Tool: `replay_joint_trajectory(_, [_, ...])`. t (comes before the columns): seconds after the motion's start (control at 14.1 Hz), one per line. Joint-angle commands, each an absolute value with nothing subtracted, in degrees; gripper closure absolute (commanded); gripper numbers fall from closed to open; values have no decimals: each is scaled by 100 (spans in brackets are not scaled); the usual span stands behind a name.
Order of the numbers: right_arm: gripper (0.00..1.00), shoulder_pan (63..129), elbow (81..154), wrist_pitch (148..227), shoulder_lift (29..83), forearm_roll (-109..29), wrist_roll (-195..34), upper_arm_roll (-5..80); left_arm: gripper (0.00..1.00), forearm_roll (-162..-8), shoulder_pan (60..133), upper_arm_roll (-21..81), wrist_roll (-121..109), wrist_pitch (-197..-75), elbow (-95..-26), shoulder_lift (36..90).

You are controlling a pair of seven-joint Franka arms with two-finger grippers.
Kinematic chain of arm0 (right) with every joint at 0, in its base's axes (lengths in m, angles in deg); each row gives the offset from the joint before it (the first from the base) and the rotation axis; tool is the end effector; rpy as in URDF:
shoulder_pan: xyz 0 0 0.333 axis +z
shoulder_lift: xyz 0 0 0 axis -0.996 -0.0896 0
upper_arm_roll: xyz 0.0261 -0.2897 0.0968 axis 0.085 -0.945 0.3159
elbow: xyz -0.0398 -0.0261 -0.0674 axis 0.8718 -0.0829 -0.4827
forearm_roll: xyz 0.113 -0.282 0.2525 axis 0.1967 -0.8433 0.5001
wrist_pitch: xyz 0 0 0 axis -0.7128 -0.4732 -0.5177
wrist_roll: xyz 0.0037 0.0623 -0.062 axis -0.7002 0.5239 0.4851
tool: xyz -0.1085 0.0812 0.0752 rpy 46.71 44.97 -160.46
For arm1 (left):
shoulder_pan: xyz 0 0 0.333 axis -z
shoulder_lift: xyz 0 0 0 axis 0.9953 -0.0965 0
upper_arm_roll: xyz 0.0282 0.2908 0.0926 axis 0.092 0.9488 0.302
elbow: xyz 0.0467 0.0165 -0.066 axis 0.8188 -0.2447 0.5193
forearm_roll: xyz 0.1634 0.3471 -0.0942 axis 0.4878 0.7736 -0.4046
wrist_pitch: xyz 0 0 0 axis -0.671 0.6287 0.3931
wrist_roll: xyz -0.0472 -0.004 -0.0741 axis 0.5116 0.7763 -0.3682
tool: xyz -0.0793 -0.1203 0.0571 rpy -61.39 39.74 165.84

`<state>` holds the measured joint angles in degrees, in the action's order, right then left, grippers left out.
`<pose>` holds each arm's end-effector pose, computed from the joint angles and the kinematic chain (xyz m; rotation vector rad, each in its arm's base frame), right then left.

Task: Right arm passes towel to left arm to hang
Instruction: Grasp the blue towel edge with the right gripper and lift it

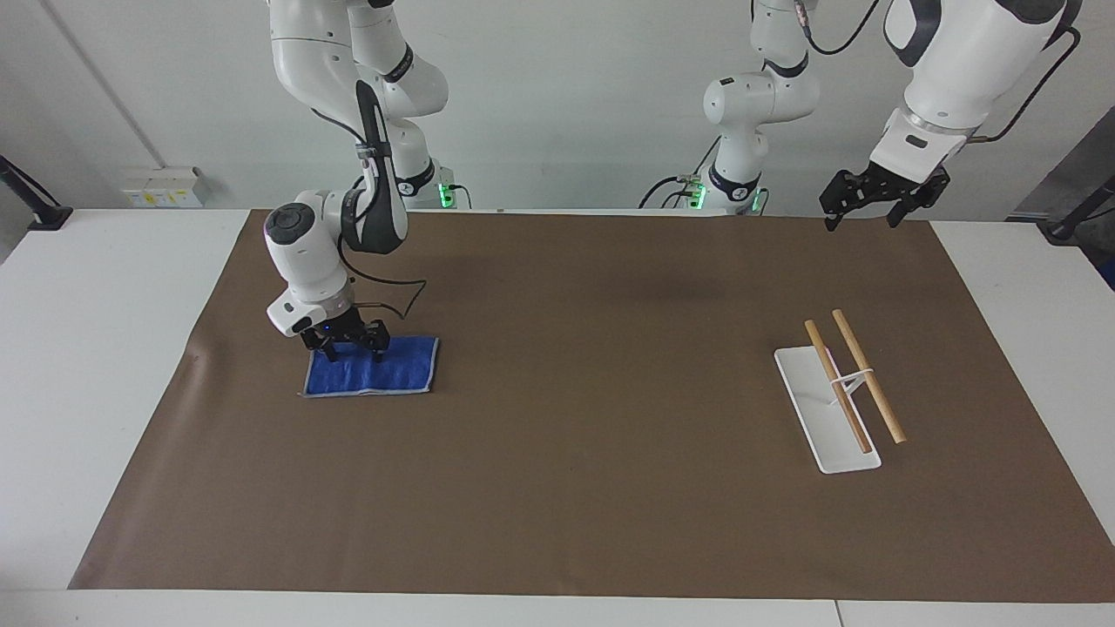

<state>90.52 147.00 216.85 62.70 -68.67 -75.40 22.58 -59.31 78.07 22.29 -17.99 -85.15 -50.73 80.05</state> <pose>0.5299 -0.0227 0.2213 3.1336 -0.0203 0.1211 0.5047 -0.0406 0.5540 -3.0963 0.0167 0.1185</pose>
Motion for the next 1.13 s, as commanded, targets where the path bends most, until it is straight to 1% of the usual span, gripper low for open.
replay_joint_trajectory(0.0, [65, 8987, 14763, 21806, 6227, -6725, -7792, 2302, 0, -5979, 7778, 2255, -1751, -8531, -5221, 8165])
replay_joint_trajectory(0.07, [81, 8996, 14763, 21797, 6227, -6725, -7775, 2302, 0, -5979, 7787, 2255, -1751, -8531, -5221, 8165])
replay_joint_trajectory(0.14, [100, 9013, 14754, 21788, 6227, -6682, -7740, 2302, 0, -5979, 7778, 2255, -1751, -8522, -5221, 8165])
replay_joint_trajectory(0.35, [100, 9126, 14544, 21535, 6262, -6234, -7704, 2311, 0, -5979, 7778, 2255, -1751, -8531, -5221, 8165])
replay_joint_trajectory(0.64, [100, 9189, 13833, 20507, 6358, -6224, -7467, 2311, 0, -5979, 7778, 2255, -1751, -8531, -5221, 8165])
replay_joint_trajectory(0.92, [100, 9224, 13533, 19978, 6648, -6128, -7309, 2389, 0, -5970, 7778, 2255, -1751, -8531, -5221, 8165])
replay_joint_trajectory(1.06, [100, 9233, 13331, 19803, 6702, -5289, -7256, 2495, 0, -5979, 7778, 2255, -1751, -8531, -5221, 8165])
